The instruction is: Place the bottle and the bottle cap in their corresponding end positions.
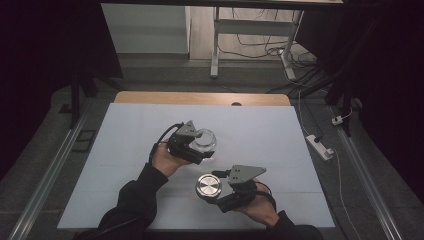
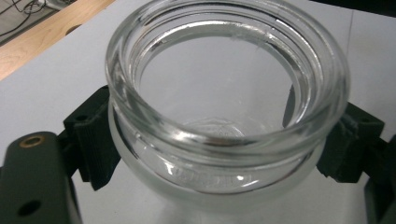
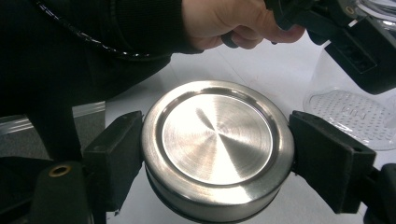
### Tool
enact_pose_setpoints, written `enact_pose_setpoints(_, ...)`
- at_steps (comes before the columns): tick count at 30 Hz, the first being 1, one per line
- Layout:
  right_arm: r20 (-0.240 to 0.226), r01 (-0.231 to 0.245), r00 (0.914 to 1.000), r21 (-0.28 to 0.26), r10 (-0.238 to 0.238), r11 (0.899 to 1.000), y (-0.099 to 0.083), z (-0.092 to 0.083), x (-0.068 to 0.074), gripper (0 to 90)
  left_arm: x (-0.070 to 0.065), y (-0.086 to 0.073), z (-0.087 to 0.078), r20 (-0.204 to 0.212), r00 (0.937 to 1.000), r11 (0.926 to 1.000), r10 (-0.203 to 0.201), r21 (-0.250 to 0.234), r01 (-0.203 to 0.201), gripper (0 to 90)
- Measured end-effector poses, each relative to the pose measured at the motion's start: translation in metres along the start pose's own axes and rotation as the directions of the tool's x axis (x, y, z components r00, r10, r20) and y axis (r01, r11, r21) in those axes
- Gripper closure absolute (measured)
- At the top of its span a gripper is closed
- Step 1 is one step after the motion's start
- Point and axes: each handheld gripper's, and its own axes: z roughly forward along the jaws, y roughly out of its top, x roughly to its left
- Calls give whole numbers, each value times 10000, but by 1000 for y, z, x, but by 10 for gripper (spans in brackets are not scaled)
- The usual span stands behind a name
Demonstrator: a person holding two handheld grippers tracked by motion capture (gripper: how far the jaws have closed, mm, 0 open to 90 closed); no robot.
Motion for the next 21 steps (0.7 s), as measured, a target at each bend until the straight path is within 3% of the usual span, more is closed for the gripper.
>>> enact_pose_setpoints(10,-69,-321,9995,438,324,9985,-20,18,-10,195,6,-10,9,-215,9997,9999,-107,82,109,155)
enact_pose_setpoints(21,-90,-218,9997,1252,231,9919,-31,44,-14,195,12,-20,19,-532,9983,9997,-241,89,246,155)
